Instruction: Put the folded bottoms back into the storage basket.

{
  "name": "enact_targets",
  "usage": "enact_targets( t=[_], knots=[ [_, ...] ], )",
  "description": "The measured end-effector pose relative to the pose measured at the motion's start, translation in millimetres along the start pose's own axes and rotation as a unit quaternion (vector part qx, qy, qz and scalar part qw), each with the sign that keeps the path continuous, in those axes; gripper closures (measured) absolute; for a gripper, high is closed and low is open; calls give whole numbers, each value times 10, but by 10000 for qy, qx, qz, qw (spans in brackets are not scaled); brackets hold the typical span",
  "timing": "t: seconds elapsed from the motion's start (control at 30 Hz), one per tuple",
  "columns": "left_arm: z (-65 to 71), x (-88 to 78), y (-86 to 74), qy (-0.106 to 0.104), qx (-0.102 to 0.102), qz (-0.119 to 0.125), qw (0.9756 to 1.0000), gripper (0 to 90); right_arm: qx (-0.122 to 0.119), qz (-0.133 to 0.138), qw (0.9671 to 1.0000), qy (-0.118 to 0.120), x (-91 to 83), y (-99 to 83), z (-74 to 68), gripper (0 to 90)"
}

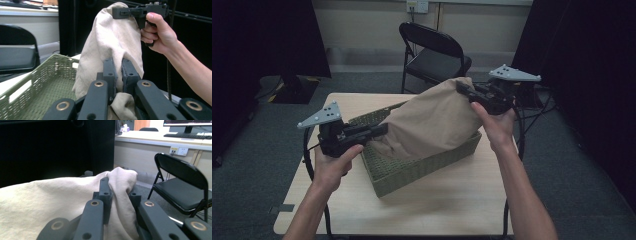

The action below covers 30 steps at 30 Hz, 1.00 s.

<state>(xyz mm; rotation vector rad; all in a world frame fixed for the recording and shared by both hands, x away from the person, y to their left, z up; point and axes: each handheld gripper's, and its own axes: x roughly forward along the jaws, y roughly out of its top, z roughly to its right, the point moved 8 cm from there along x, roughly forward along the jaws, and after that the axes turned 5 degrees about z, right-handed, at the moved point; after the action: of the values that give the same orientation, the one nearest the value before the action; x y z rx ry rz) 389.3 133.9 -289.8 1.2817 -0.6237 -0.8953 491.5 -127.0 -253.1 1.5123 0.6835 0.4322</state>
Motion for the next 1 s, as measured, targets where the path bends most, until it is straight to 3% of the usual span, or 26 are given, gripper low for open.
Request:
enact_targets(
  t=[0.27,0.47,0.67,0.8,1.0],
  knots=[
    [-166,-93,-114,199,-102,-94,9997,841,301,-329,9989,135,343,-309,-36,796],
    [-372,-59,-298,375,-361,-245,9983,842,438,-668,9967,160,596,-585,-21,796],
    [-620,95,-515,548,-593,-521,9954,842,599,-1097,9922,-5,859,-860,146,796],
    [-764,207,-613,635,-732,-637,9933,842,683,-1198,9904,-99,965,-963,265,796],
    [-930,368,-744,825,-724,-874,9901,841,653,-1370,9879,-308,1084,-1113,456,795]
  ],
)
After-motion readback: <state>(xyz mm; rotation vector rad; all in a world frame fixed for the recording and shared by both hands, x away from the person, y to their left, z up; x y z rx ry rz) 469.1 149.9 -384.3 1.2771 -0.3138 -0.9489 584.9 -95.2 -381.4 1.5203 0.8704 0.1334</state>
